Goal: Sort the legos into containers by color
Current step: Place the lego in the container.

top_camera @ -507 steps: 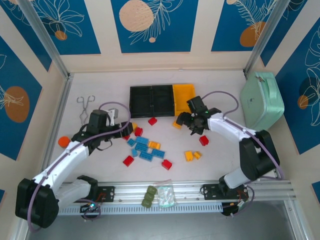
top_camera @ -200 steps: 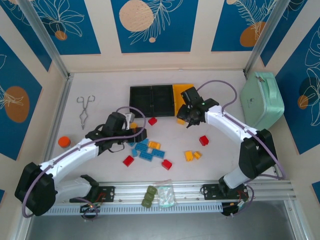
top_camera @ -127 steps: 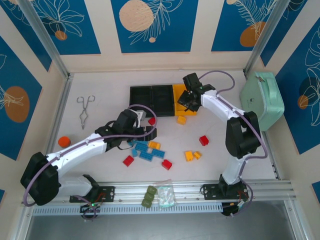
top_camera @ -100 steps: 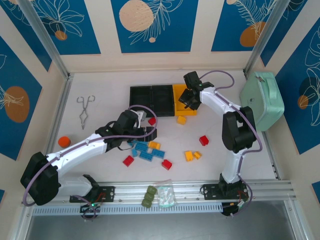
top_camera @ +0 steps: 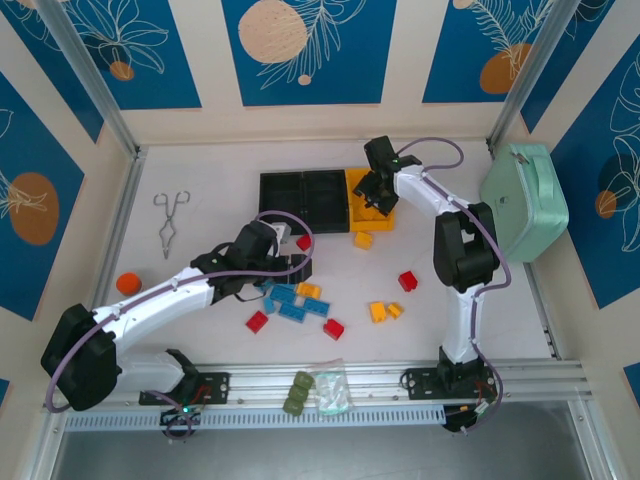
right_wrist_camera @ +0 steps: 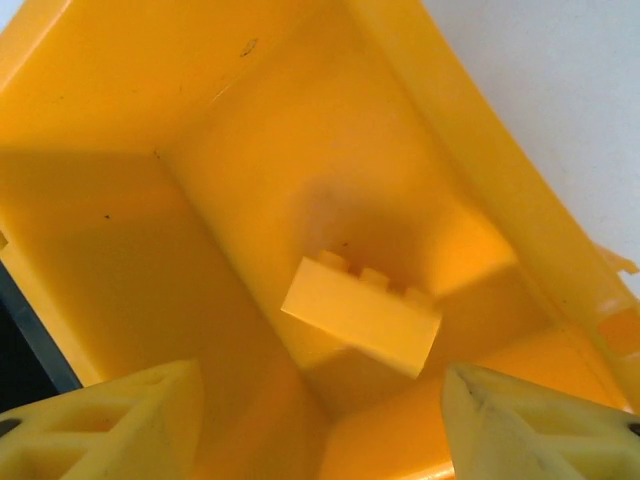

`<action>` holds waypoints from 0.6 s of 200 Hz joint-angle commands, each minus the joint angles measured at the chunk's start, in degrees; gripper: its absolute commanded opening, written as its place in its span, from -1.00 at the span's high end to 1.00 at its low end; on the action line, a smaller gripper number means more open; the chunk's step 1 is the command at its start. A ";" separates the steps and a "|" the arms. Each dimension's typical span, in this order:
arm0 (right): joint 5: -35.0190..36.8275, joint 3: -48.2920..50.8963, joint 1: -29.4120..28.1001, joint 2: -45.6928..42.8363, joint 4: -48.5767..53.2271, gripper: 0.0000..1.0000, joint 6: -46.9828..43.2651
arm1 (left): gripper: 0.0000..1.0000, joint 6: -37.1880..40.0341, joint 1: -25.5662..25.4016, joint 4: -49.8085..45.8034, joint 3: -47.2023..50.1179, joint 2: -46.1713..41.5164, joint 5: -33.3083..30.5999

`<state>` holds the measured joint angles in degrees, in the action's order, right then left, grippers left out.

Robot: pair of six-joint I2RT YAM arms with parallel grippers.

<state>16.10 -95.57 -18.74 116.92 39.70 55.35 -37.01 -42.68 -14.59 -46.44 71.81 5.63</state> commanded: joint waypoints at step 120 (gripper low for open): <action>0.06 24.61 -4.86 -28.90 -1.11 -0.27 -8.65 | -0.56 2.09 -0.48 -4.67 1.68 -3.34 -1.38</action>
<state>16.45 -75.48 -22.74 92.97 37.93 49.50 -35.92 -42.68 -16.43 -46.00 69.80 4.78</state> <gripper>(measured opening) 0.632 0.779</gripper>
